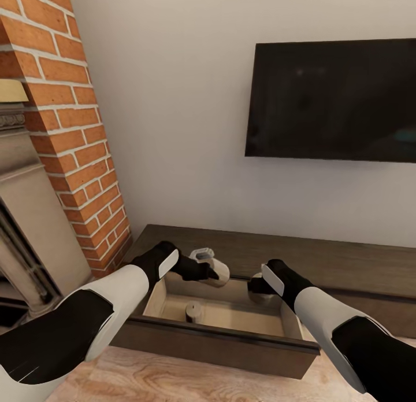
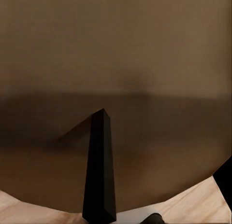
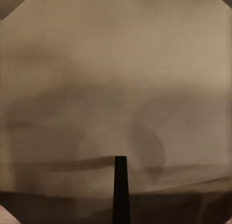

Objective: Place each of the two pumpkins and all three candles from the living room inside a cabinet in the living room (use any cabinet), then make sure every cabinet is closed, and position the cauldron so it is next to a table in the living room.

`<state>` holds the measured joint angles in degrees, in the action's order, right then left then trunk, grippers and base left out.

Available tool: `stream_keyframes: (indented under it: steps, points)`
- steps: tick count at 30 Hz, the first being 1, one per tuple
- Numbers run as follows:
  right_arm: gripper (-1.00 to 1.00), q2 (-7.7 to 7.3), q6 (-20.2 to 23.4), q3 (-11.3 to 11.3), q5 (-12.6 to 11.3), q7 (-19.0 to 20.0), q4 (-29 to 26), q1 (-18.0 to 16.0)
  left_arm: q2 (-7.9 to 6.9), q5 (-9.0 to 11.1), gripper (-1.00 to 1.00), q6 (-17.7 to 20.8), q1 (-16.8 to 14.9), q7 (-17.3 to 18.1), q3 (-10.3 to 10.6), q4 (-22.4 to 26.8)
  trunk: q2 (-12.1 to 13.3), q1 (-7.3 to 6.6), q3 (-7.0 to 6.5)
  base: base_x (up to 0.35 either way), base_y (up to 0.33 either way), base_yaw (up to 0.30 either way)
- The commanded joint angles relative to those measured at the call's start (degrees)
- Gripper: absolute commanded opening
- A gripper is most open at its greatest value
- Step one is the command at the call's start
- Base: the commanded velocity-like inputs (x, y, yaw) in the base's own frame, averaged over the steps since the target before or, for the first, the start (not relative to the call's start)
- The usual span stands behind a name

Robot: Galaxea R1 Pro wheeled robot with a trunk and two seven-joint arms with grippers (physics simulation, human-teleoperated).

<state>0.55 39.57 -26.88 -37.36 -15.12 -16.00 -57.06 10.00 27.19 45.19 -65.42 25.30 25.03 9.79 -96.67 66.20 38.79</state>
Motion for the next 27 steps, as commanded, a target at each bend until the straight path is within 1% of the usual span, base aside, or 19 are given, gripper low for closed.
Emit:
stream_keyframes:
  steps: [1, 5, 11, 13, 14, 16, 17, 18, 19, 20, 22, 27]
  points:
    - [-1.0, -0.02, -0.06, -0.41, -0.62, -0.45, 0.1, -0.01, 0.0, -0.12, -1.0, 0.04, -0.06, 0.41, 0.17, -0.03, -0.03, -0.01, 0.14, 0.0, 0.0, 0.0]
    - [-1.0, -0.07, -0.21, -0.39, -0.62, -0.57, 0.33, 0.0, 0.0, -0.12, -1.0, -1.06, 0.01, 0.53, 0.17, -0.2, -0.03, -0.01, 0.48, 0.0, 0.0, 0.0]
    - [-1.0, -0.11, -0.4, -0.42, -0.61, -0.54, 0.43, 0.08, 0.0, -0.2, -1.0, -1.31, -0.02, 0.19, 0.19, -0.45, -0.03, -0.01, 1.01, 0.0, 0.0, 0.034]
    - [-1.0, -0.07, -0.43, -0.48, -0.61, -0.53, 0.44, 0.09, 0.0, -0.54, -1.0, -1.35, -0.01, 0.04, 0.19, -0.46, -0.03, -0.01, 1.19, 0.0, 0.0, 0.073]
    - [-1.0, -0.05, -0.44, -0.5, -0.6, -0.53, 0.44, 0.09, 0.0, -1.36, -1.0, -1.41, 0.01, -0.03, 0.19, -0.5, -0.03, -0.01, 1.28, 0.0, 0.0, 0.078]
    - [-1.0, -0.04, -0.45, -0.52, -0.6, -0.53, 0.44, 0.1, 0.0, -3.84, -1.0, -1.53, 0.02, -0.13, 0.19, -0.54, -0.03, -0.01, 1.46, 0.0, 0.0, 0.081]
    - [-1.0, -0.03, -0.47, -0.53, -0.6, -0.53, 0.44, 0.1, 0.0, -4.54, -1.0, -1.56, 0.02, -0.13, 0.19, -0.55, -0.03, -0.01, 1.55, 0.0, 0.0, 0.082]
    - [-1.0, -0.03, -0.47, -0.53, -0.6, -0.51, 0.44, 0.1, 0.0, -5.92, -1.0, -1.64, 0.03, -0.14, 0.19, -0.55, -0.03, -0.01, 1.64, 0.0, 0.0, 0.083]
    - [-1.0, -0.03, -0.49, -0.49, -0.6, -0.43, 0.44, 0.1, 0.0, -7.71, -1.0, -1.7, 0.03, -0.13, 0.19, -0.55, -0.03, -0.01, 1.72, 0.0, 0.0, 0.083]
    - [-1.0, -0.07, -0.49, -0.47, -0.6, -0.39, 0.44, 0.1, 0.0, -8.73, -1.0, -1.75, 0.03, -0.06, 0.19, -0.52, -0.03, -0.01, 1.81, 0.0, 0.0, 0.083]
    - [-1.0, -0.09, -0.53, -0.46, -0.6, -0.37, 0.44, 0.1, 0.0, -9.36, -1.0, -1.81, 0.04, -0.06, 0.19, -0.47, -0.03, -0.01, 1.99, 0.0, 0.0, 0.083]
    - [-1.0, -0.11, -0.55, -0.5, -0.6, -0.35, 0.44, 0.1, 0.0, -9.73, -1.0, -1.91, 0.09, -0.21, 0.14, -0.51, -0.03, -0.01, 2.43, 0.0, 0.0, 0.023]
